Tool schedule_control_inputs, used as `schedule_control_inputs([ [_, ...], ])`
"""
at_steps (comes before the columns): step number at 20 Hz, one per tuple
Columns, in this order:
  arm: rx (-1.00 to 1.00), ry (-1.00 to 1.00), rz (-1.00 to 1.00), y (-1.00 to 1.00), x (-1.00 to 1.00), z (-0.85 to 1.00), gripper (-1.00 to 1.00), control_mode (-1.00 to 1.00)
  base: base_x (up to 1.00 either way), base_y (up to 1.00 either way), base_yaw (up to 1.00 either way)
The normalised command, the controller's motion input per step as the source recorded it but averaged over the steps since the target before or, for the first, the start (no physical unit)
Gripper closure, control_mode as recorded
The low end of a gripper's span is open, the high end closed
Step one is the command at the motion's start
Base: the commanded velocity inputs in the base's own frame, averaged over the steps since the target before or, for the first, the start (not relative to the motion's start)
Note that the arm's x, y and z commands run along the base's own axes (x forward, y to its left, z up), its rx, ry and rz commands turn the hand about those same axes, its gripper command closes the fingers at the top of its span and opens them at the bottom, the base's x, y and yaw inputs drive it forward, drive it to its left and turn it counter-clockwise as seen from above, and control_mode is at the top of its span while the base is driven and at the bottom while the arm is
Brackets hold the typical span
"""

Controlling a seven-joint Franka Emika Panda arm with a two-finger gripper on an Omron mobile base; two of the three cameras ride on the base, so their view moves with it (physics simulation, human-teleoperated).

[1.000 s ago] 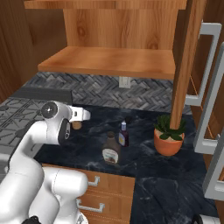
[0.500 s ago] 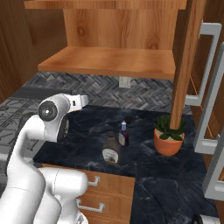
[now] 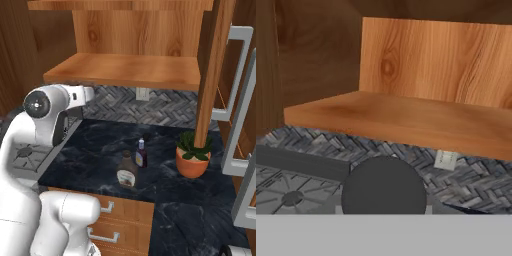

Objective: There are various items on the counter. Only move the condiments/shakers into the cabinet.

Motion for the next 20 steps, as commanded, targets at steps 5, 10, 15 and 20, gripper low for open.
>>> schedule_control_inputs([
  [5, 0.0, -0.07, 0.0, 0.0, 0.0, 0.17, 1.0, -1.0, 0.0, 0.0, 0.0],
  [10, 0.0, -0.14, 0.0, 0.0, -0.03, 0.68, 1.0, -1.0, 0.0, 0.0, 0.0],
  [15, 0.0, -0.02, 0.0, 0.0, 0.35, 0.26, 1.0, -1.0, 0.0, 0.0, 0.0],
  [20, 0.0, 0.09, 0.0, 0.0, 0.63, 0.0, 1.0, -1.0, 0.0, 0.0, 0.0],
])
